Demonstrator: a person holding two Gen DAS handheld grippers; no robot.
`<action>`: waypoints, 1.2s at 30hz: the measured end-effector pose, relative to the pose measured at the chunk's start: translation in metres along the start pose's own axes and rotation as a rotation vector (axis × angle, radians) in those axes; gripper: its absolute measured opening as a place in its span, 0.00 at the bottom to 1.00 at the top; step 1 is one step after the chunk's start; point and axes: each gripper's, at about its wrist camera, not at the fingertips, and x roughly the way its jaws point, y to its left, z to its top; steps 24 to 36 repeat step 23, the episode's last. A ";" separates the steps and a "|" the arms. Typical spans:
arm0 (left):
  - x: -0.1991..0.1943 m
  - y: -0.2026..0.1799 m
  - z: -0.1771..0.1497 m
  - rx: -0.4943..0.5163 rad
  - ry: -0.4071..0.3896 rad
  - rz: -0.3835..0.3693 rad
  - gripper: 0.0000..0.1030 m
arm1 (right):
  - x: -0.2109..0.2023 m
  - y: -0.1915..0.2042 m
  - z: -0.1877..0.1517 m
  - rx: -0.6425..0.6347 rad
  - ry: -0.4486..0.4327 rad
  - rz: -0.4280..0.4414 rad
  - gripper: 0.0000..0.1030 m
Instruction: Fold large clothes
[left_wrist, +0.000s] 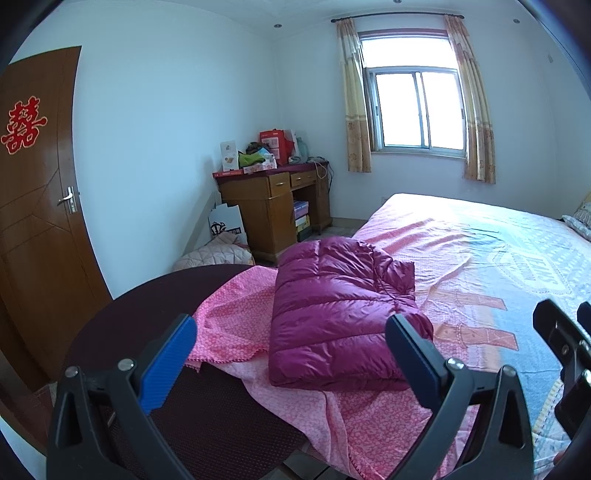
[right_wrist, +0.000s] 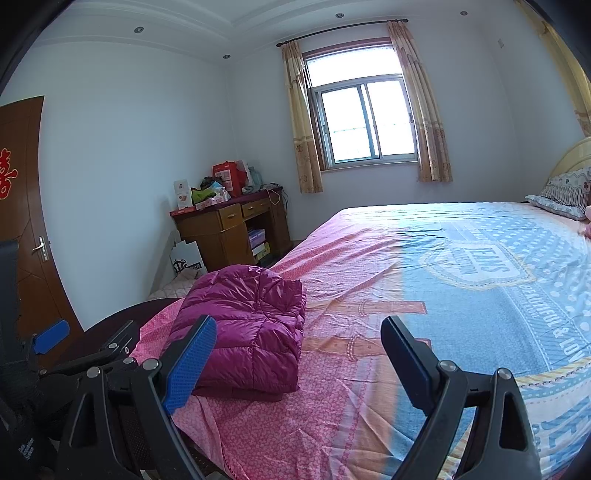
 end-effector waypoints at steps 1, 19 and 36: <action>0.000 0.002 0.000 -0.009 0.004 -0.008 1.00 | 0.000 0.000 0.000 0.001 0.000 0.000 0.88; 0.024 0.016 -0.002 -0.036 0.090 -0.011 1.00 | 0.005 0.001 -0.005 0.030 0.022 -0.004 0.88; 0.031 0.020 -0.003 -0.030 0.099 0.019 1.00 | 0.006 -0.001 -0.005 0.043 0.024 -0.010 0.88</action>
